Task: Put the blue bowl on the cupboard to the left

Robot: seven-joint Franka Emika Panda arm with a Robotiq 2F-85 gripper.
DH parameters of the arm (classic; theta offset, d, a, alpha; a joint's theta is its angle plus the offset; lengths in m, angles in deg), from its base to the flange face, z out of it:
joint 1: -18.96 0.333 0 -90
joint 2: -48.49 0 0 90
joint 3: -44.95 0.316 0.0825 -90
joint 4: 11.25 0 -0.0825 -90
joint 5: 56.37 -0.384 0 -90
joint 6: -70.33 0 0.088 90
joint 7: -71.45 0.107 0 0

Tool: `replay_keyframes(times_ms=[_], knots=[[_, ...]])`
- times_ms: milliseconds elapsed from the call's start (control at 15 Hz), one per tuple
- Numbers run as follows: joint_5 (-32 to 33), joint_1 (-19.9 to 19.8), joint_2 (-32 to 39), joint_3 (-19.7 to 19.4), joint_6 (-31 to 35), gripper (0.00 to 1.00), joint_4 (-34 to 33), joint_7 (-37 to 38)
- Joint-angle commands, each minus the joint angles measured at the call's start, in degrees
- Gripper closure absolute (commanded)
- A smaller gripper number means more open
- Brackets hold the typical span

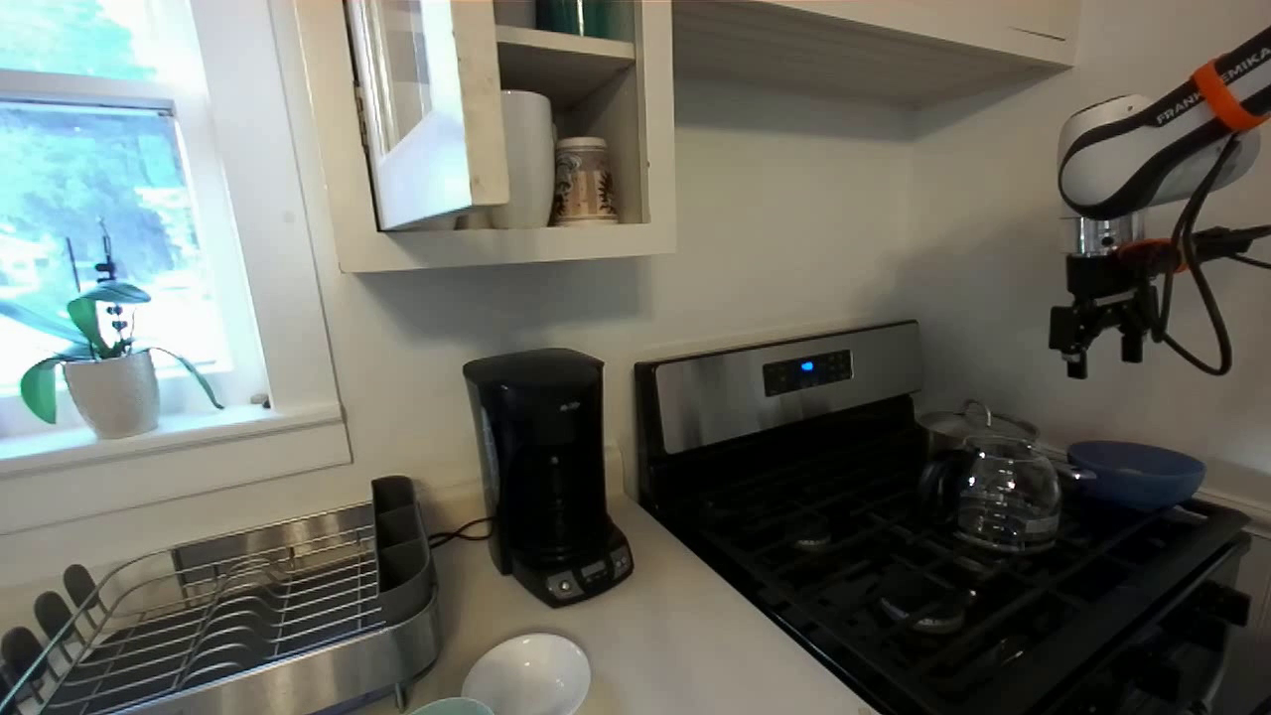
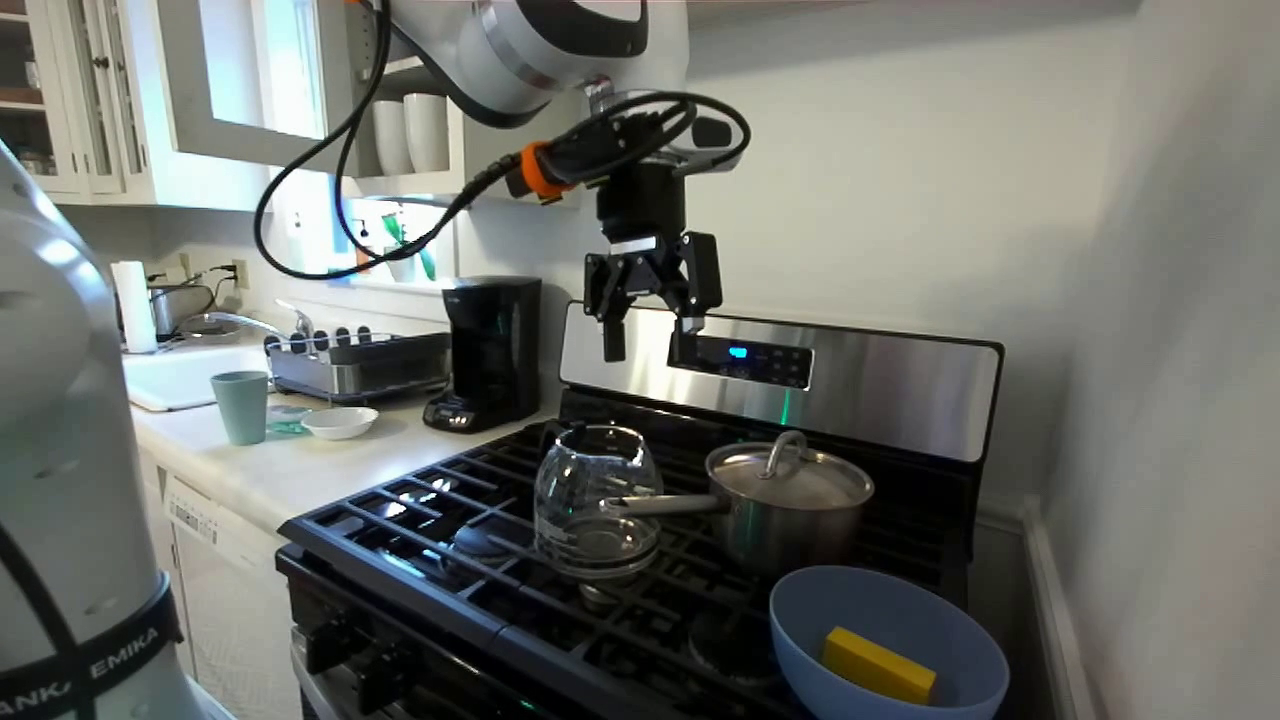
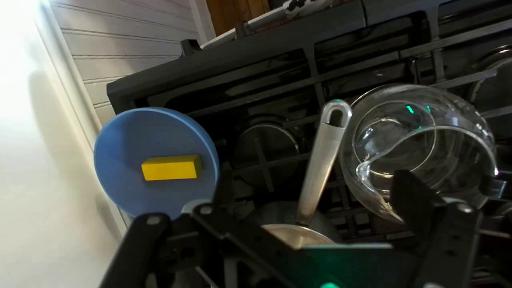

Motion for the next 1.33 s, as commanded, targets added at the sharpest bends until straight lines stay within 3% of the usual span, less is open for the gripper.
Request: replay_keyframes(times_ms=[0,200,533,800,1267], knots=[[-4.34,1.04,4.63,-2.95,-0.53,0.0,-4.49,-5.96],[-6.88,0.27,10.92,-6.78,-2.52,0.0,-9.69,-12.98],[-13.51,-1.13,19.37,-11.67,2.63,0.0,-13.08,-21.52],[-16.68,-3.13,24.19,-12.26,6.82,0.0,-12.76,-24.74],[-15.66,-5.87,30.07,-11.07,17.15,0.0,-10.5,-22.35]])
